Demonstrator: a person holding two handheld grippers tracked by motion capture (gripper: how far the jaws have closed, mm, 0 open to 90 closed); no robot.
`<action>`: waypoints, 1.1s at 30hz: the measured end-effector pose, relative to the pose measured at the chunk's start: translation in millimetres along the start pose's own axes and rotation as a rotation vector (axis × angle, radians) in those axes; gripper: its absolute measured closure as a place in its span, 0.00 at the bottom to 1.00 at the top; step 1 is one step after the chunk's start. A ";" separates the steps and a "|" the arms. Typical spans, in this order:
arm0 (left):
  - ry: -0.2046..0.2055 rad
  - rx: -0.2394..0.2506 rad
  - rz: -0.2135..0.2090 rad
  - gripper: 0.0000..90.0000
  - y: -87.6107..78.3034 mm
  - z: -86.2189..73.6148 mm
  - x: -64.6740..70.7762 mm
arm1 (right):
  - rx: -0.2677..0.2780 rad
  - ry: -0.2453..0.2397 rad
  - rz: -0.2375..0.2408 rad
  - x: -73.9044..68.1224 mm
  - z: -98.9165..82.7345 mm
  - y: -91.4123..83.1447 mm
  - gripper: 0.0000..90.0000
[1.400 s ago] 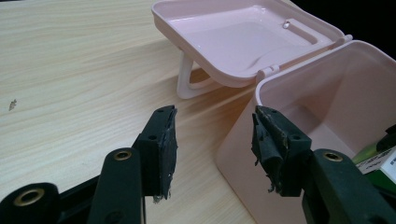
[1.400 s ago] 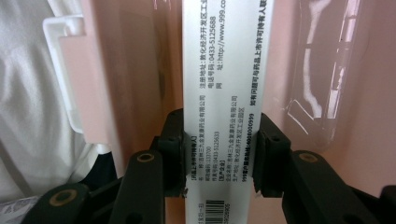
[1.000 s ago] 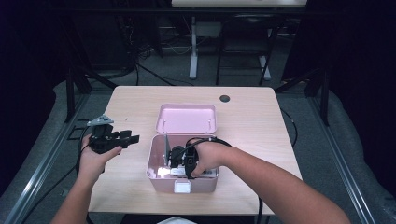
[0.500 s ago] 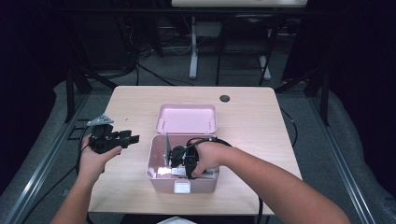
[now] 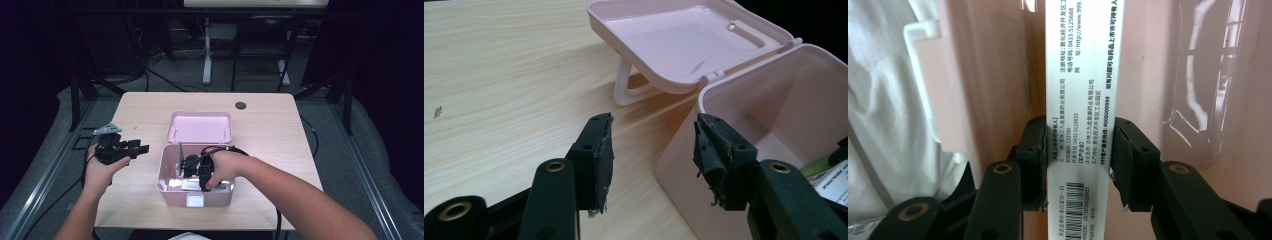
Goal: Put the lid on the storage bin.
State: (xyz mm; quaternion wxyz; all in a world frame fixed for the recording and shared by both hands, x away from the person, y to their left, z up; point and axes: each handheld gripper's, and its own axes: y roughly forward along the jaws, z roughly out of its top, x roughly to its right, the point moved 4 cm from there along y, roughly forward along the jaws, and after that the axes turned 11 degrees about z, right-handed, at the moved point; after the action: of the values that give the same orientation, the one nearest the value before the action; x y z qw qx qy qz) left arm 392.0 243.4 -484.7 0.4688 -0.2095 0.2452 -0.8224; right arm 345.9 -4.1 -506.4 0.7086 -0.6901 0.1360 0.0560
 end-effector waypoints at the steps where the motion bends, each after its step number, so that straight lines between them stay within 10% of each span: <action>1: 0.001 0.001 0.000 0.55 0.1 0.1 0.1 | 0.000 -0.004 0.001 -0.3 -0.2 0.0 0.68; 23: -0.002 -0.006 0.000 0.55 2.5 -0.7 -1.1 | 0.008 -0.032 0.003 -1.3 -5.0 -4.7 0.66; 33: 0.007 -0.007 -0.002 0.55 3.6 -0.7 2.5 | 0.104 -0.013 -0.022 -11.9 -17.0 -35.4 0.66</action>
State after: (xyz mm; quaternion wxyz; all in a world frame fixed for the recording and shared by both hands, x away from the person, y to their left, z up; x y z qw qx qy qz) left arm 392.8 239.7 -487.1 0.4663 -0.2087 0.2493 -0.8227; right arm 341.9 -21.2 -469.3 0.7451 -0.6533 0.1265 0.0452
